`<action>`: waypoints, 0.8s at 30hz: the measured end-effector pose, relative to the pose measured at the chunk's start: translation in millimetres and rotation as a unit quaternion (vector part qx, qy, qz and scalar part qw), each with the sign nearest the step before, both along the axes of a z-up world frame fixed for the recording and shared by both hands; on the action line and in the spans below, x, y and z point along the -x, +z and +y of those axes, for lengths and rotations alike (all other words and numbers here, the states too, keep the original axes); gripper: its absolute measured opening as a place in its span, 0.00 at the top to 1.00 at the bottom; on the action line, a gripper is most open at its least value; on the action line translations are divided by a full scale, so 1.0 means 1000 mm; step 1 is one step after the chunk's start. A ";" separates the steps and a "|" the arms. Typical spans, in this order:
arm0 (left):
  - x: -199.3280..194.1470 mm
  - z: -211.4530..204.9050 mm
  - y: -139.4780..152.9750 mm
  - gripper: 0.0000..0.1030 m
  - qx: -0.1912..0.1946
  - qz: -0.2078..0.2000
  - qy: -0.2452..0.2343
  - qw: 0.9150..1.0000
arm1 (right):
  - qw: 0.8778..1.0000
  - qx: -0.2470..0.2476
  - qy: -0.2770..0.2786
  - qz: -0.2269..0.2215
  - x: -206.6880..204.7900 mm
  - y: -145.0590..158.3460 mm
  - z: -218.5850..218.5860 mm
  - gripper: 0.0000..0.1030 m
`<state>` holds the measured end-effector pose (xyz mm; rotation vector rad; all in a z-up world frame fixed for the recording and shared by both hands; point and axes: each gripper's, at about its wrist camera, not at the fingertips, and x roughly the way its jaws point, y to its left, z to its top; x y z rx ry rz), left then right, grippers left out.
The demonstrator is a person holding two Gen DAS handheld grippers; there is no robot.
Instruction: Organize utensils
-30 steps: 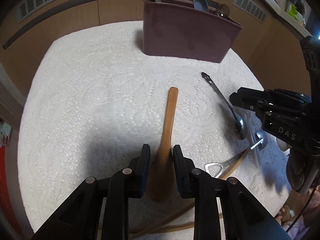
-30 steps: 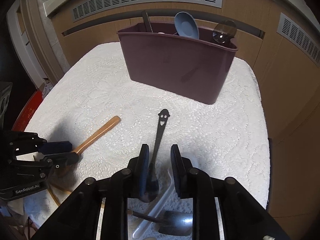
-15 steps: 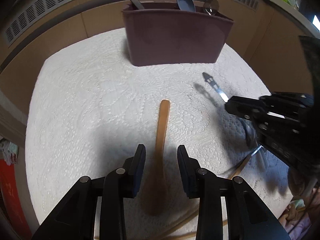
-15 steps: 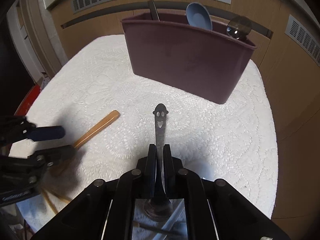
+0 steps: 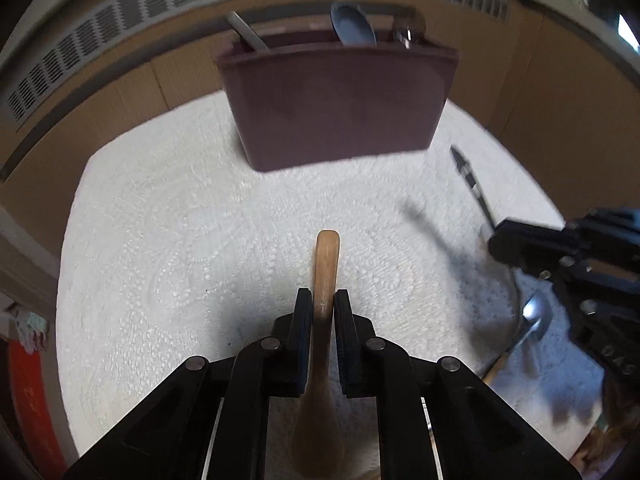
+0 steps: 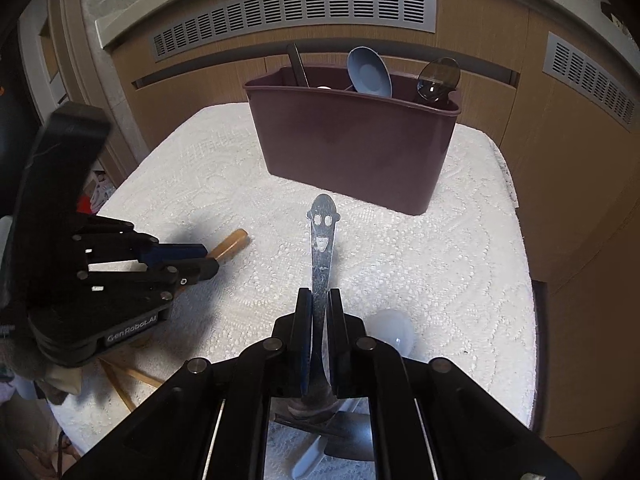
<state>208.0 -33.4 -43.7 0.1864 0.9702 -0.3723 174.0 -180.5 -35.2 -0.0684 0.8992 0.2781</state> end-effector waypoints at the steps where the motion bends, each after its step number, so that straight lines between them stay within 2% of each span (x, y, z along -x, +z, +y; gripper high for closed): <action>1: 0.005 0.003 0.005 0.89 0.013 -0.011 0.009 1.000 | 1.000 -0.002 0.000 -0.001 0.000 0.001 0.000 0.94; 5: 0.022 0.010 0.026 0.89 0.038 -0.064 0.040 0.996 | 1.000 -0.010 -0.008 -0.006 0.004 0.007 -0.001 0.94; 7: 0.026 0.011 0.036 0.89 0.058 -0.078 0.048 0.994 | 1.000 -0.011 -0.013 -0.011 0.007 0.011 -0.002 0.94; 10: 0.031 0.014 0.045 0.89 0.069 -0.090 0.050 0.992 | 1.000 -0.011 -0.019 -0.019 0.011 0.017 -0.002 0.94; 18: 0.036 0.021 0.056 0.89 0.086 -0.103 0.049 0.990 | 0.999 -0.012 -0.028 -0.039 0.020 0.034 -0.001 0.94; 24: 0.041 0.035 0.068 0.89 0.116 -0.107 0.053 0.986 | 0.998 -0.012 -0.023 -0.059 0.026 0.049 0.001 0.97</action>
